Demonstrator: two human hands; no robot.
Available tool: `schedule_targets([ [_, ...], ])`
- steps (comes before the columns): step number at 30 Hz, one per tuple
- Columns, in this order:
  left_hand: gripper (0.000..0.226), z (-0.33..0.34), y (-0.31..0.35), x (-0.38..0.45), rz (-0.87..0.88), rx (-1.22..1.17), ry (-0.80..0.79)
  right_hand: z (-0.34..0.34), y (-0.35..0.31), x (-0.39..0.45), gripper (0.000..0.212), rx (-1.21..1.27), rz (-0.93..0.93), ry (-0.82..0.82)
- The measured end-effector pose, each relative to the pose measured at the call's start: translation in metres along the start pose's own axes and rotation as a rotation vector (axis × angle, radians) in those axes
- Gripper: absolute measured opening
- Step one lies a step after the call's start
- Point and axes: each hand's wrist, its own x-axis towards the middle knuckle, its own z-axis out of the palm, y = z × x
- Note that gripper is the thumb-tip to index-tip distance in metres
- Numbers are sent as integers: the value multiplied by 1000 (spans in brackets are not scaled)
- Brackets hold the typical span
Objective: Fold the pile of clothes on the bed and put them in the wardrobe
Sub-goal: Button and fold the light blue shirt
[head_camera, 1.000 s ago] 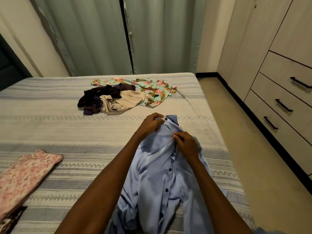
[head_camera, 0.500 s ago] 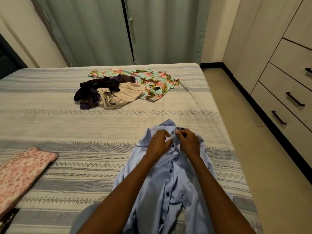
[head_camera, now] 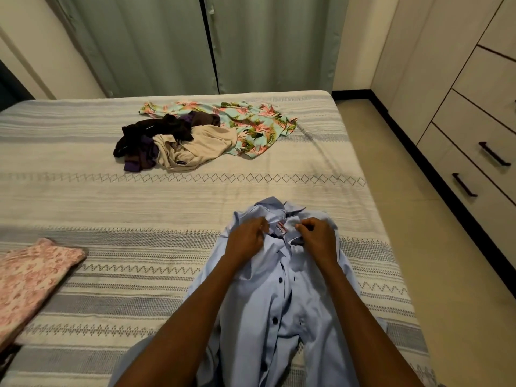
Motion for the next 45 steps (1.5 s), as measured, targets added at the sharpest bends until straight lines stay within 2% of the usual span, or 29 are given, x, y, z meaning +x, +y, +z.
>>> schedule_targets([
  [3, 32, 0, -12, 4, -6, 95, -76, 4, 0, -2, 39, -8, 0, -9],
  [7, 48, 11, -9, 7, -55, 256, -47, 6, 0, -5, 40, -44, 19, -70],
  [10, 32, 17, -3, 7, -69, 392, -67, 6, 2, -8, 39, -58, 24, -121],
  [14, 10, 20, 0, 1, -33, 470, 6, 6, 3, -11, 21, -97, 38, -143],
  [17, 12, 24, -3, 1, -8, 496, 25, 7, 1, -14, 13, -108, 24, -139],
  [19, 7, 22, -2, 2, 6, 490, 19, 8, 1, -16, 17, -96, 7, -117],
  [21, 12, 18, -2, 2, 9, 473, 31, 8, -1, -18, 19, -82, 16, -92],
  [23, 23, 8, 3, 1, -23, 406, 78, 5, -6, -21, 22, -73, 38, -53],
  [25, 23, -8, 13, 1, -59, 284, 85, 3, -12, -25, 23, -40, 44, -11],
  [30, 7, -37, 30, -1, -181, -331, -178, -2, -27, -39, 22, 45, -23, 60],
  [35, 18, -41, 50, -13, -294, -664, -227, -5, -35, -53, 19, 71, -94, 81],
  [41, 8, -38, 63, -21, -339, -881, -195, -8, -39, -64, 18, 117, -79, 120],
  [45, 16, -34, 65, -25, -370, -930, -155, -8, -35, -65, 16, 139, -99, 110],
])
